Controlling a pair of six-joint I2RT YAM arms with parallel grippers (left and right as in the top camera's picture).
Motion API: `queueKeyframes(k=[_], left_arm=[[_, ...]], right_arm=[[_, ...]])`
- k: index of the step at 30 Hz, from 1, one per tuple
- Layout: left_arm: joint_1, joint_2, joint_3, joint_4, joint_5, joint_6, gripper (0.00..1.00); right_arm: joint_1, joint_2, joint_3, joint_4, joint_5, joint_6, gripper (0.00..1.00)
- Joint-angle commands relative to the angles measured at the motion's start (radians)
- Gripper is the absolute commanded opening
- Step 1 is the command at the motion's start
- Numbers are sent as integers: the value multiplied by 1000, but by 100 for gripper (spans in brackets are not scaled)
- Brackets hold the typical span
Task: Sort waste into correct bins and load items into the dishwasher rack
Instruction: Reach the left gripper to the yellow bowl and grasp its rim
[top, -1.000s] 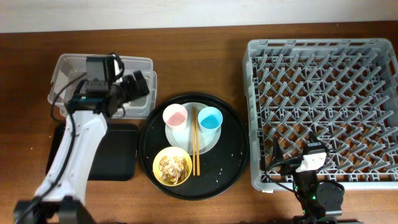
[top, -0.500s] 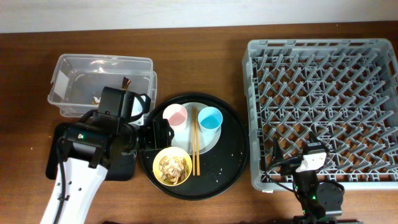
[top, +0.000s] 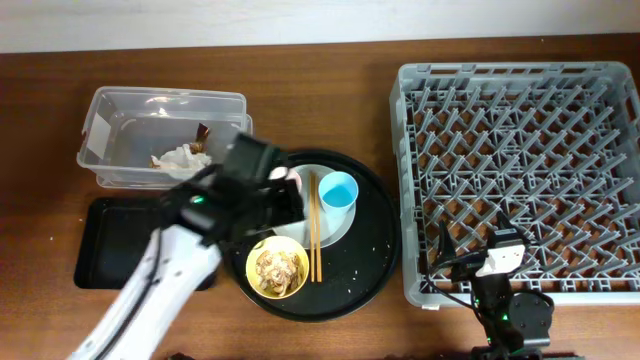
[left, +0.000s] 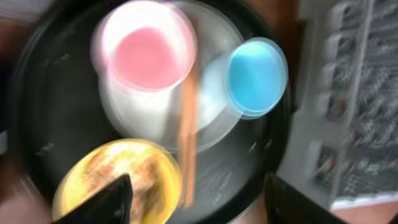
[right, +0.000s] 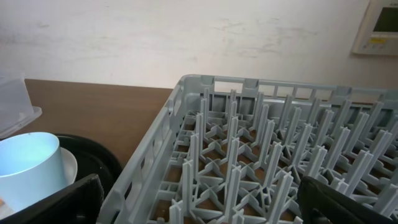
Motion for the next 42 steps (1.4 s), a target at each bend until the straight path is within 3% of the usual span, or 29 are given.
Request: queueKeyframes(k=[1, 6, 16, 21, 22, 23, 27, 39, 42], left_arm=[[-182, 191, 1, 135, -3, -152, 66], [-260, 349, 1, 136, -3, -321, 70], [-261, 350, 1, 134, -26, -320, 76], [-262, 350, 1, 17, -34, -320, 76], [-262, 350, 1, 17, -42, -320, 77], [-262, 350, 1, 16, -42, -320, 93], [-262, 350, 1, -44, -68, -320, 99], [-262, 350, 1, 2, -68, -321, 99], [-260, 349, 1, -19, -121, -253, 99]], right_arm=[[-5, -6, -5, -6, 2, 5, 98], [-5, -6, -5, -6, 1, 5, 98], [-5, -6, -5, -6, 1, 5, 98], [-5, -6, -5, -6, 1, 5, 98], [-5, -6, -5, -6, 1, 5, 98], [-5, -6, -5, -6, 1, 5, 98], [-5, -6, -5, -6, 1, 5, 98], [-5, -6, -5, -6, 1, 5, 98], [-5, -6, -5, -6, 1, 5, 98]])
